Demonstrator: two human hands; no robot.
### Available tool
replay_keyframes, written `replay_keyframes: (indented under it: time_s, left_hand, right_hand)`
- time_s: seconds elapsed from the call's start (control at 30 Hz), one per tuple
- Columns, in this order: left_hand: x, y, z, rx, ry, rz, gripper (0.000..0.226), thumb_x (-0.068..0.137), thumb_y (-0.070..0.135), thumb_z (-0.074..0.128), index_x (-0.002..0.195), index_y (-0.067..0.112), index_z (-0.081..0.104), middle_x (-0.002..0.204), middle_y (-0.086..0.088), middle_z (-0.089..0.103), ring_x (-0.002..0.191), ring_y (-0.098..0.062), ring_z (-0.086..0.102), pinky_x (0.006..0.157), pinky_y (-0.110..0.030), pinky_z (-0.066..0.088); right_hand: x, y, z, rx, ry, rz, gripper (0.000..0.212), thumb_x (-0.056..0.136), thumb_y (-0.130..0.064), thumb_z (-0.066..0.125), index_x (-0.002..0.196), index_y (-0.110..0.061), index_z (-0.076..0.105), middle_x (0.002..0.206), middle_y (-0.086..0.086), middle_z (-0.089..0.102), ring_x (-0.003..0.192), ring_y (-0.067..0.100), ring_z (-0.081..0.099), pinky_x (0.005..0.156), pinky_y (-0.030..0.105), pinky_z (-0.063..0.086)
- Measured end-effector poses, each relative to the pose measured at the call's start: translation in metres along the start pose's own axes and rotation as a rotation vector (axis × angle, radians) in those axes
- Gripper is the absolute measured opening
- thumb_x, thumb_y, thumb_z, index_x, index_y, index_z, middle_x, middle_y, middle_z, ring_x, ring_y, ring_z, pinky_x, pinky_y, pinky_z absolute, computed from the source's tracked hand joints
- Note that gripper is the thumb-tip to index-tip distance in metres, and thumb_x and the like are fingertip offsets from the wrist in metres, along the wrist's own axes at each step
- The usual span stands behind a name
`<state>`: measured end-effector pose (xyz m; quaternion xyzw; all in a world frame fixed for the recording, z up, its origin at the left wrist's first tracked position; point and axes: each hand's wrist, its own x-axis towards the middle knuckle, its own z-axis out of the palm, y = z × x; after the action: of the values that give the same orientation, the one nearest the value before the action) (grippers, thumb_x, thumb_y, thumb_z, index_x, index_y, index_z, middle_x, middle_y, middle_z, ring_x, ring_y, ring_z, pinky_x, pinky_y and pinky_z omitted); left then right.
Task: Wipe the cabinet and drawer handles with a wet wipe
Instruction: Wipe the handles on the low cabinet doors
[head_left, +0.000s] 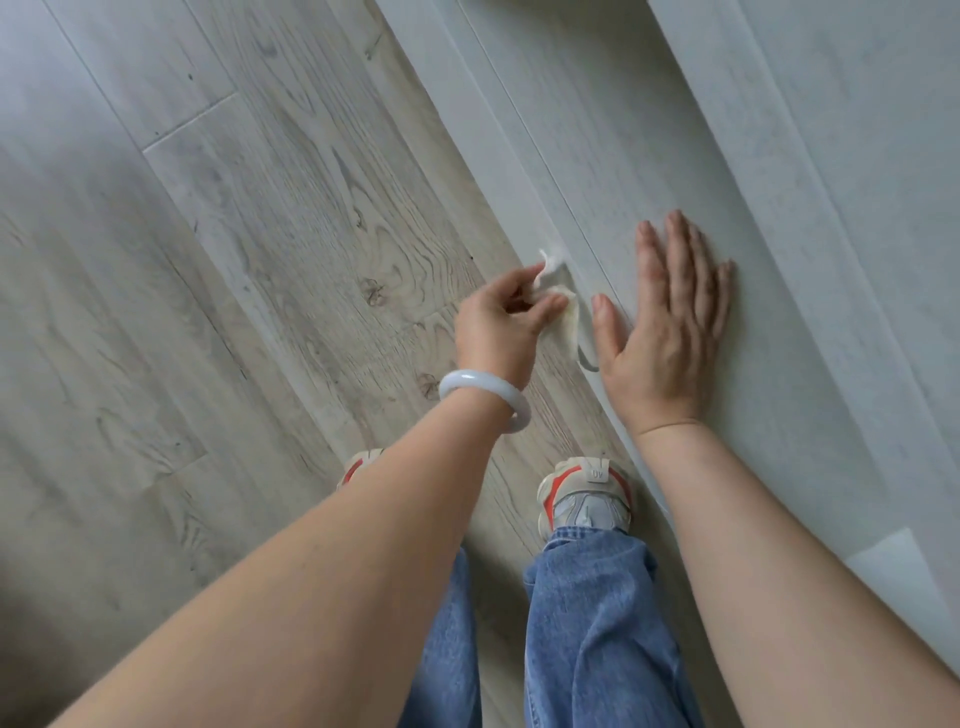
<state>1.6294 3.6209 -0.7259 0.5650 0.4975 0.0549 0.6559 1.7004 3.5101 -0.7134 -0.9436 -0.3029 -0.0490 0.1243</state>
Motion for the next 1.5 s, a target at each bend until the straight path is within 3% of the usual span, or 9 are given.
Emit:
replay_keyframes:
  time_s: [0.13, 0.4, 0.53, 0.63, 0.77, 0.9, 1.1, 1.33, 1.5]
  left_hand:
    - [-0.016, -0.004, 0.01, -0.322, 0.09, -0.203, 0.018, 0.081, 0.006, 0.073, 0.099, 0.004, 0.072, 0.078, -0.001, 0.07, 0.079, -0.016, 0.065, 0.091, -0.045, 0.054]
    - [0.015, 0.023, 0.002, -0.039, 0.011, -0.05, 0.008, 0.08, 0.01, 0.075, 0.076, 0.015, 0.071, 0.074, -0.006, 0.07, 0.074, -0.017, 0.068, 0.082, -0.038, 0.058]
    - [-0.007, 0.011, 0.005, -0.155, 0.051, -0.032, 0.016, 0.082, 0.001, 0.07, 0.092, 0.013, 0.073, 0.092, 0.002, 0.072, 0.087, -0.006, 0.068, 0.087, -0.022, 0.054]
    - [-0.016, 0.008, 0.007, -0.167, 0.06, -0.016, 0.021, 0.085, 0.001, 0.067, 0.104, 0.008, 0.072, 0.108, 0.004, 0.07, 0.101, -0.005, 0.066, 0.093, -0.021, 0.051]
    - [-0.003, 0.019, 0.003, -0.171, 0.06, -0.081, 0.011, 0.086, 0.025, 0.07, 0.078, 0.02, 0.076, 0.079, -0.002, 0.073, 0.079, -0.017, 0.068, 0.083, -0.047, 0.057]
    - [0.018, 0.035, 0.004, -0.165, 0.09, -0.184, 0.012, 0.082, 0.016, 0.073, 0.072, 0.019, 0.066, 0.072, 0.002, 0.067, 0.069, -0.018, 0.066, 0.073, -0.04, 0.057]
    - [0.01, 0.03, 0.005, -0.21, 0.039, -0.308, 0.008, 0.08, 0.012, 0.075, 0.075, 0.015, 0.069, 0.086, -0.011, 0.073, 0.089, -0.035, 0.07, 0.085, -0.047, 0.057]
    - [-0.026, 0.001, 0.011, -0.326, 0.186, -0.436, 0.018, 0.079, 0.005, 0.074, 0.067, 0.016, 0.068, 0.073, -0.005, 0.068, 0.073, -0.023, 0.064, 0.085, -0.05, 0.056]
    - [-0.014, 0.017, 0.01, -0.525, 0.239, -0.38, 0.017, 0.08, 0.003, 0.073, 0.069, 0.013, 0.065, 0.069, -0.001, 0.068, 0.071, -0.02, 0.065, 0.073, -0.037, 0.057]
  right_hand:
    - [0.001, 0.0, 0.001, 0.005, 0.014, 0.018, 0.053, 0.089, -0.033, 0.06, 0.131, -0.001, 0.055, 0.136, 0.021, 0.053, 0.129, 0.025, 0.035, 0.114, 0.015, -0.009]
    - [-0.001, -0.001, 0.0, 0.018, 0.01, 0.031, 0.055, 0.092, -0.038, 0.051, 0.132, -0.001, 0.054, 0.138, 0.02, 0.052, 0.129, 0.03, 0.042, 0.115, 0.016, -0.008]
    - [-0.001, -0.002, 0.0, -0.022, 0.017, 0.038, 0.052, 0.092, -0.039, 0.052, 0.127, 0.0, 0.058, 0.131, 0.022, 0.057, 0.123, 0.034, 0.052, 0.115, 0.016, -0.008]
    - [-0.002, -0.001, 0.001, -0.036, 0.027, 0.028, 0.051, 0.091, -0.038, 0.053, 0.125, 0.0, 0.06, 0.129, 0.022, 0.059, 0.12, 0.035, 0.055, 0.115, 0.016, -0.008]
    - [-0.002, -0.002, 0.0, -0.023, 0.037, 0.036, 0.051, 0.091, -0.036, 0.054, 0.125, 0.001, 0.06, 0.129, 0.023, 0.058, 0.12, 0.035, 0.055, 0.114, 0.015, -0.008]
    - [-0.001, -0.003, 0.0, -0.004, 0.039, 0.037, 0.049, 0.088, -0.034, 0.058, 0.123, 0.0, 0.061, 0.127, 0.023, 0.06, 0.118, 0.034, 0.056, 0.113, 0.013, -0.009]
    - [-0.001, -0.003, -0.001, 0.007, 0.024, 0.039, 0.048, 0.089, -0.034, 0.057, 0.124, 0.0, 0.06, 0.128, 0.023, 0.059, 0.119, 0.035, 0.055, 0.113, 0.013, -0.009]
    - [-0.001, -0.002, -0.002, 0.005, 0.034, 0.036, 0.049, 0.088, -0.032, 0.06, 0.125, -0.001, 0.06, 0.13, 0.021, 0.058, 0.122, 0.031, 0.048, 0.113, 0.013, -0.008]
    - [-0.002, -0.002, 0.001, 0.006, 0.042, 0.049, 0.048, 0.086, -0.031, 0.065, 0.123, -0.001, 0.062, 0.126, 0.021, 0.061, 0.117, 0.033, 0.057, 0.113, 0.011, -0.009]
